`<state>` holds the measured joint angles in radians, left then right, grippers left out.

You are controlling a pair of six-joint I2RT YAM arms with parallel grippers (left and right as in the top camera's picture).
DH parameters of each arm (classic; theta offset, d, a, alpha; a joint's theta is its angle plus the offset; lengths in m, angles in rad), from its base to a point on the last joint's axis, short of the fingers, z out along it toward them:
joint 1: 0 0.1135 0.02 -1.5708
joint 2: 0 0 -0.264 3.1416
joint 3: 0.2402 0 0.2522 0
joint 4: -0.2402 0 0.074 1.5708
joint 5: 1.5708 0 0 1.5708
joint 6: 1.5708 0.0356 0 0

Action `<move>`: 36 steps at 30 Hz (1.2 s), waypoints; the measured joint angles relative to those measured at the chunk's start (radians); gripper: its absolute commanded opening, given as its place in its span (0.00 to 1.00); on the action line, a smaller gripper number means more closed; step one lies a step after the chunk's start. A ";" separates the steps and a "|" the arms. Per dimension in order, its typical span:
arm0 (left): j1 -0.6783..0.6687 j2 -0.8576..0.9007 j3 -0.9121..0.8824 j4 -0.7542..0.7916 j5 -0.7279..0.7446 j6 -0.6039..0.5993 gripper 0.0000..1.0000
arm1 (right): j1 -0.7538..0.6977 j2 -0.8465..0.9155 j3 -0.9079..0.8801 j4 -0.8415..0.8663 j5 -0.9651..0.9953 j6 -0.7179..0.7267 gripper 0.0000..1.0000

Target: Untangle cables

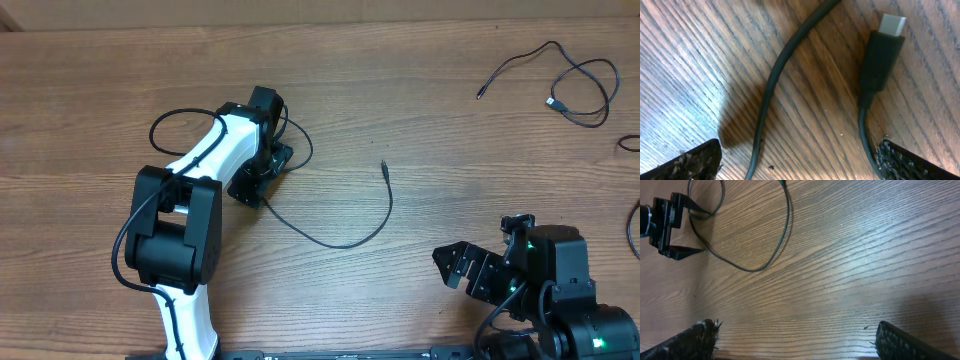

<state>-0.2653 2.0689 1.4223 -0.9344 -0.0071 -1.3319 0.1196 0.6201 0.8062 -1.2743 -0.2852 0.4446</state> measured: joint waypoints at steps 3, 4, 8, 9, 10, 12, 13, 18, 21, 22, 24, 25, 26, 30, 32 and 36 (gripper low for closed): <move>-0.001 0.004 0.004 0.008 0.004 0.041 0.23 | 0.000 0.000 0.000 0.000 0.000 0.000 1.00; -0.001 0.006 0.006 0.007 0.005 0.057 0.10 | 0.000 0.000 0.000 0.000 0.000 0.000 1.00; -0.002 0.008 0.007 -0.024 0.005 0.128 0.04 | 0.000 0.000 0.000 0.000 0.000 0.000 1.00; -0.002 0.008 0.007 -0.027 0.005 0.154 0.04 | 0.000 0.000 0.000 0.000 0.000 -0.001 1.00; -0.002 0.008 0.007 -0.028 0.005 0.179 0.04 | 0.000 0.000 0.000 0.000 0.000 0.000 1.00; -0.002 0.008 0.008 -0.031 0.005 0.233 0.03 | 0.000 0.000 0.000 0.000 0.000 0.000 1.00; -0.002 0.008 0.008 -0.033 0.005 0.260 0.04 | 0.000 0.000 0.000 0.000 0.000 0.000 1.00; -0.002 0.008 0.021 -0.018 0.060 0.444 0.04 | 0.000 0.000 0.000 0.000 0.000 0.000 1.00; -0.015 0.007 0.041 0.090 0.157 0.559 0.04 | 0.000 0.000 0.000 0.000 0.000 0.000 1.00; -0.023 0.007 0.049 0.130 0.190 0.587 0.04 | 0.000 0.000 0.000 0.000 0.000 0.000 1.00; -0.050 0.007 0.063 0.198 0.253 0.636 0.04 | 0.000 0.000 0.000 0.000 0.000 0.000 1.00; -0.065 0.007 0.068 0.214 0.273 0.653 0.04 | 0.000 0.000 0.000 0.000 0.000 0.000 1.00; -0.085 0.007 0.069 0.230 0.291 0.664 0.04 | 0.000 0.000 0.000 0.000 0.000 0.000 1.00; -0.176 0.007 0.070 0.279 0.327 0.733 0.04 | 0.000 0.000 0.000 0.000 0.000 0.000 1.00; -0.219 0.007 0.070 0.285 0.334 0.784 0.06 | 0.000 0.000 0.000 0.000 0.000 0.000 1.00; -0.279 0.007 0.070 0.278 0.337 0.874 0.51 | 0.000 0.000 0.000 0.000 0.000 0.000 1.00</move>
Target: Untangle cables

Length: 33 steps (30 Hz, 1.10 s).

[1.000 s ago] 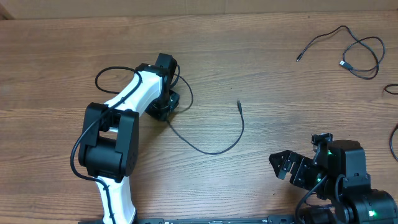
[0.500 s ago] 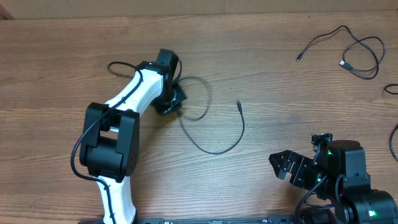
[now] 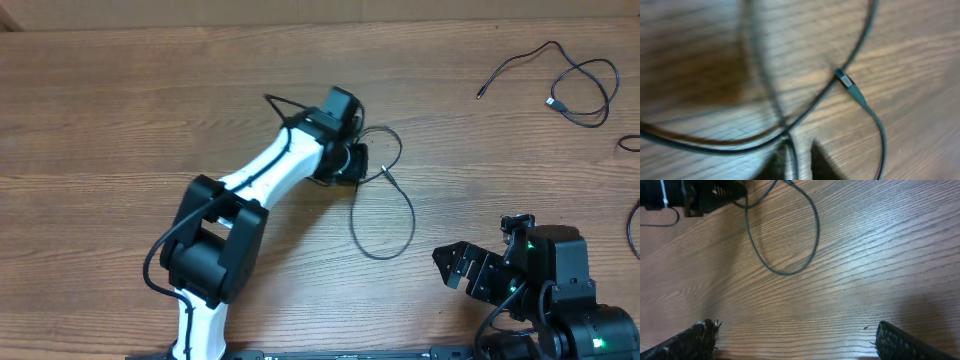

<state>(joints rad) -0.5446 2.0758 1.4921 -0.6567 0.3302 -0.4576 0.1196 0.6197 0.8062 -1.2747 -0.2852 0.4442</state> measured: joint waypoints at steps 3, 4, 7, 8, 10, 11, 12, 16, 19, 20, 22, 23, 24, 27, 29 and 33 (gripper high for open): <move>-0.003 0.000 0.016 -0.073 -0.011 0.042 1.00 | 0.000 0.000 0.000 0.000 0.000 0.000 1.00; 0.004 0.000 0.029 -0.112 -0.020 0.048 0.99 | 0.000 0.000 0.000 0.001 0.000 0.000 1.00; 0.033 0.000 0.097 -0.249 -0.067 0.055 1.00 | 0.000 0.000 0.000 0.000 0.000 0.000 1.00; 0.045 0.000 0.129 -0.295 -0.091 0.059 1.00 | 0.000 0.000 0.000 0.000 0.000 0.000 1.00; 0.066 0.000 0.193 -0.388 -0.146 0.062 1.00 | 0.000 0.000 0.000 0.000 0.000 0.000 1.00; 0.077 0.000 0.233 -0.442 -0.181 0.061 1.00 | 0.000 0.000 0.000 0.000 0.000 0.000 1.00; 0.085 0.000 0.274 -0.491 -0.214 0.061 1.00 | 0.000 0.000 0.000 0.000 0.000 0.000 1.00; 0.115 -0.003 0.390 -0.610 -0.281 0.056 1.00 | 0.000 0.000 0.000 0.000 0.000 0.000 1.00; 0.130 -0.042 0.415 -0.644 -0.305 0.042 1.00 | 0.000 0.000 0.000 0.000 0.000 0.000 1.00; 0.135 -0.061 0.415 -0.652 -0.309 0.041 0.99 | 0.000 0.000 0.000 0.001 0.000 0.000 1.00; 0.144 -0.113 0.415 -0.660 -0.317 0.039 1.00 | 0.000 0.000 0.000 0.001 0.000 0.000 1.00; 0.148 -0.145 0.415 -0.663 -0.320 0.038 0.99 | 0.000 0.000 0.000 0.000 0.000 0.000 1.00; 0.153 -0.178 0.415 -0.666 -0.322 0.038 1.00 | 0.000 0.000 0.000 0.000 0.000 0.000 1.00; 0.161 -0.302 0.415 -0.686 -0.348 0.038 0.99 | 0.000 0.000 0.000 0.000 0.000 0.000 1.00; 0.161 -0.383 0.403 -0.684 -0.365 0.031 1.00 | 0.000 0.000 0.000 0.000 0.000 0.000 1.00; 0.160 -0.540 0.283 -0.683 -0.395 -0.027 0.99 | 0.000 0.000 0.000 0.000 0.000 0.000 1.00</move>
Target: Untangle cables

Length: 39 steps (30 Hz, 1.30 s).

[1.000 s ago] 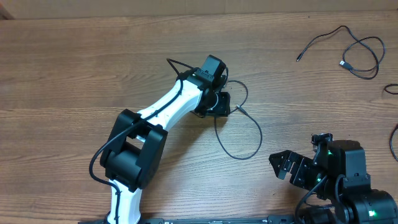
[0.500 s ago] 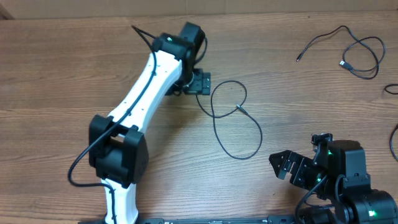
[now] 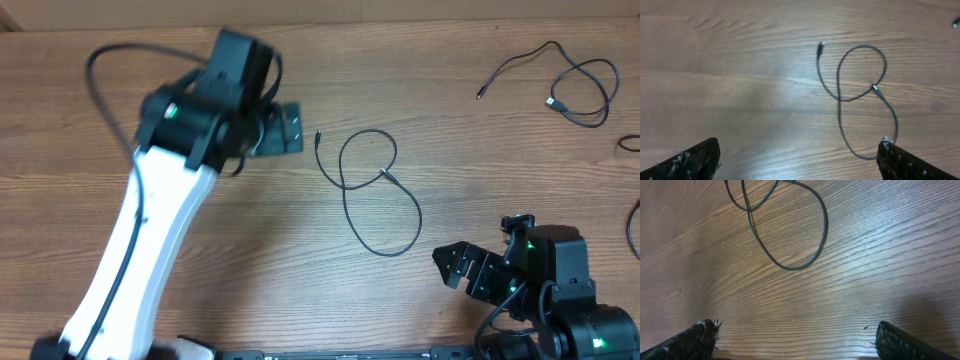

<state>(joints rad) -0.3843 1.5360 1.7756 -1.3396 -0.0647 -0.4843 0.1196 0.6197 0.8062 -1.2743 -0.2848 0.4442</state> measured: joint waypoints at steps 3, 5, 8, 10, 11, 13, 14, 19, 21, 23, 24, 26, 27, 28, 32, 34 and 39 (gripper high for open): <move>0.000 -0.084 -0.166 0.044 -0.023 -0.070 1.00 | 0.000 0.000 0.000 0.000 0.000 0.000 1.00; 0.000 -0.123 -0.287 0.105 -0.031 -0.111 0.99 | 0.000 0.000 0.000 0.000 0.000 0.000 1.00; 0.000 -0.168 -0.454 0.195 -0.030 -0.155 1.00 | 0.000 0.000 0.000 0.000 0.000 0.000 1.00; 0.000 -0.196 -0.538 0.227 -0.030 -0.183 1.00 | 0.000 0.000 -0.001 0.018 0.000 0.001 1.00; 0.000 -0.206 -0.570 0.230 -0.030 -0.198 0.99 | 0.000 0.000 -0.001 0.034 0.000 0.001 1.00; 0.000 -0.218 -0.614 0.234 -0.030 -0.218 0.99 | 0.000 0.000 -0.001 0.082 0.000 0.000 1.00; 0.000 -0.220 -0.629 0.237 -0.030 -0.224 1.00 | 0.000 0.000 -0.001 0.095 0.000 0.001 1.00; 0.000 -0.220 -0.688 0.259 -0.030 -0.244 1.00 | 0.000 0.000 -0.002 0.218 -0.020 0.001 1.00; 0.000 -0.220 -0.692 0.266 -0.031 -0.247 0.99 | 0.000 0.000 -0.002 0.295 -0.039 0.001 1.00; 0.000 -0.220 -0.692 0.272 -0.030 -0.247 0.99 | 0.000 0.003 -0.002 0.362 -0.051 0.009 1.00; 0.000 -0.220 -0.692 0.275 -0.030 -0.247 1.00 | 0.000 0.011 -0.002 0.390 -0.056 0.018 0.99; 0.000 -0.220 -0.692 0.276 -0.031 -0.247 1.00 | 0.000 0.046 -0.002 0.424 -0.062 0.027 0.99; 0.000 -0.220 -0.692 0.277 -0.030 -0.247 1.00 | 0.000 0.074 -0.002 0.435 -0.066 0.031 0.99; 0.000 -0.220 -0.692 0.278 -0.030 -0.247 1.00 | 0.000 0.115 -0.002 0.441 -0.068 0.031 0.99; 0.000 -0.220 -0.692 0.278 -0.031 -0.248 0.99 | 0.000 0.350 0.028 0.427 -0.069 -0.005 1.00; 0.000 -0.220 -0.692 0.279 -0.031 -0.248 1.00 | 0.004 0.478 0.074 0.415 -0.064 -0.051 0.99; 0.000 -0.220 -0.693 0.279 -0.030 -0.249 0.99 | 0.053 0.771 0.254 0.375 -0.056 -0.220 1.00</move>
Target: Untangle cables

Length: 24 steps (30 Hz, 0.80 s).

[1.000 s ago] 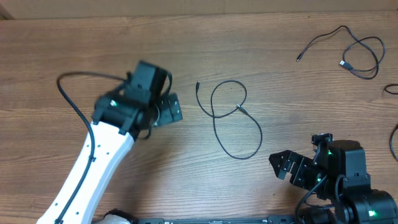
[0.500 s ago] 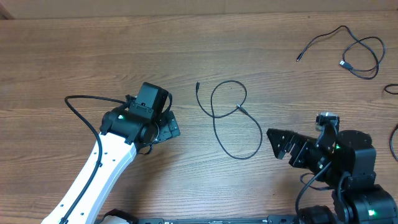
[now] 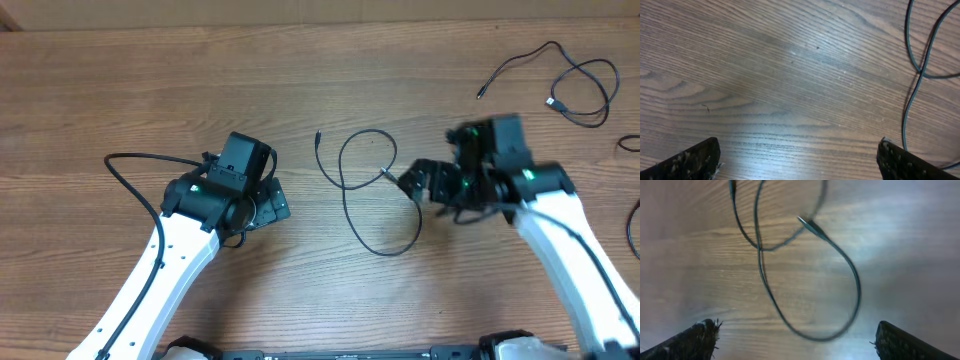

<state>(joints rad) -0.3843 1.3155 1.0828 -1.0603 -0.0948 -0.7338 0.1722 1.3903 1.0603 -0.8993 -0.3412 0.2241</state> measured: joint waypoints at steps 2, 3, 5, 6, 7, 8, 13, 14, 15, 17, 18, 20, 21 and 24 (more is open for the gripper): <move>0.000 0.000 0.000 0.000 0.000 0.000 1.00 | 0.032 0.082 0.059 0.017 0.002 -0.066 1.00; 0.000 0.000 0.000 -0.001 0.000 0.000 1.00 | 0.052 0.120 0.081 0.043 0.001 -0.100 1.00; 0.000 0.000 -0.001 0.000 0.000 0.000 1.00 | 0.099 0.186 0.105 0.121 0.002 -0.171 0.97; 0.000 0.000 -0.001 -0.001 0.000 0.000 1.00 | 0.131 0.220 0.108 0.166 0.001 -0.209 0.96; 0.000 0.000 -0.001 -0.001 0.000 0.000 1.00 | 0.152 0.242 0.109 0.191 0.002 -0.233 0.96; 0.000 0.000 -0.001 0.000 0.000 0.000 1.00 | 0.177 0.266 0.108 0.216 0.002 -0.259 0.94; 0.000 0.000 -0.002 0.000 0.000 0.000 0.99 | 0.280 0.375 0.108 0.315 0.068 -0.374 0.91; 0.000 0.000 -0.002 -0.001 0.000 0.000 0.99 | 0.293 0.389 0.108 0.324 0.098 -0.389 0.91; 0.000 0.000 -0.002 -0.001 0.000 0.000 1.00 | 0.304 0.403 0.108 0.333 0.126 -0.407 0.91; 0.000 0.000 -0.002 -0.001 0.000 0.000 1.00 | 0.322 0.420 0.108 0.346 0.180 -0.446 0.88; 0.000 0.000 -0.002 -0.001 0.000 0.000 1.00 | 0.333 0.426 0.108 0.354 0.206 -0.470 0.87; 0.000 0.000 -0.002 -0.001 0.000 0.000 0.99 | 0.341 0.428 0.108 0.359 0.225 -0.487 0.84; 0.000 0.000 -0.002 -0.001 0.000 0.000 0.99 | 0.346 0.429 0.108 0.361 0.235 -0.496 0.83; 0.000 0.000 -0.002 -0.001 0.000 0.000 1.00 | 0.356 0.439 0.108 0.364 0.253 -0.515 0.81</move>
<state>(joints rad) -0.3843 1.3155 1.0813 -1.0611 -0.0952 -0.7341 0.5282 1.8297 1.1687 -0.5350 -0.0879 -0.2909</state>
